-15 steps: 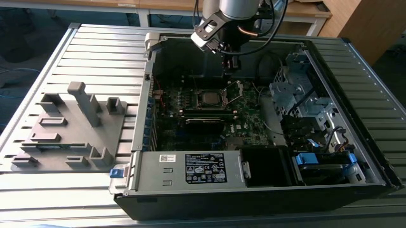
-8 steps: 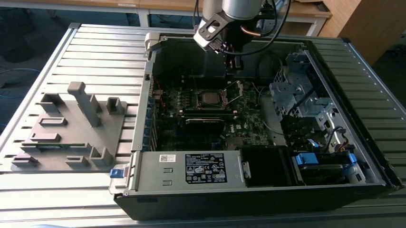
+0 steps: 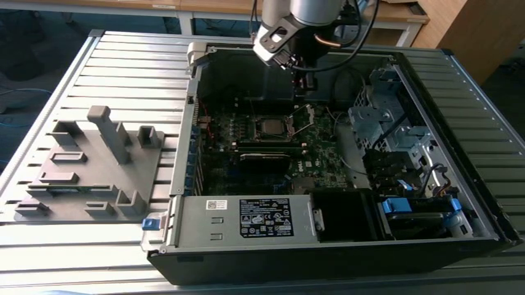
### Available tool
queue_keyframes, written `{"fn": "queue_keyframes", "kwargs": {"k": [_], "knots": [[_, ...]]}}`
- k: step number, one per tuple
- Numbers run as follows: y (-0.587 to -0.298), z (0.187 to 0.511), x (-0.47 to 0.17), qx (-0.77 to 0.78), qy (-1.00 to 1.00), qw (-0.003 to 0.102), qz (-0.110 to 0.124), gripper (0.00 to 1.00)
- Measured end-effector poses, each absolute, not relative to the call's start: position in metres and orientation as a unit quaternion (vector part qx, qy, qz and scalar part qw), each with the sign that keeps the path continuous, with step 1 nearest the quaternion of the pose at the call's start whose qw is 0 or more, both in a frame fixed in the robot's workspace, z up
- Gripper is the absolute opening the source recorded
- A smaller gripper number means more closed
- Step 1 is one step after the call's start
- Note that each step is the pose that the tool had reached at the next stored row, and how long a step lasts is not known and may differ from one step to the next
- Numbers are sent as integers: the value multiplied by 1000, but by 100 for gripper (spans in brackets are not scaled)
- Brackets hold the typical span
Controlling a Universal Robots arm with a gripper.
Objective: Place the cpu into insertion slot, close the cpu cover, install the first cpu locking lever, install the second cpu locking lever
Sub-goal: 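Close the cpu cover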
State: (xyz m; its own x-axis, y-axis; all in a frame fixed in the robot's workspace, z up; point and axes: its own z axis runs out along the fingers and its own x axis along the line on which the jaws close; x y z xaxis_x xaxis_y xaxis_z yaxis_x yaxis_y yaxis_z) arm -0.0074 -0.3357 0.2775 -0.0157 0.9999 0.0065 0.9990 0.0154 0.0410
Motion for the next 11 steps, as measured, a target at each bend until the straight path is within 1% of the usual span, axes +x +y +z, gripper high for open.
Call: {"fn": "queue_keyframes", "kwargs": {"k": [11], "knots": [[-336,277,-4,703,711,12,17,11]]}}
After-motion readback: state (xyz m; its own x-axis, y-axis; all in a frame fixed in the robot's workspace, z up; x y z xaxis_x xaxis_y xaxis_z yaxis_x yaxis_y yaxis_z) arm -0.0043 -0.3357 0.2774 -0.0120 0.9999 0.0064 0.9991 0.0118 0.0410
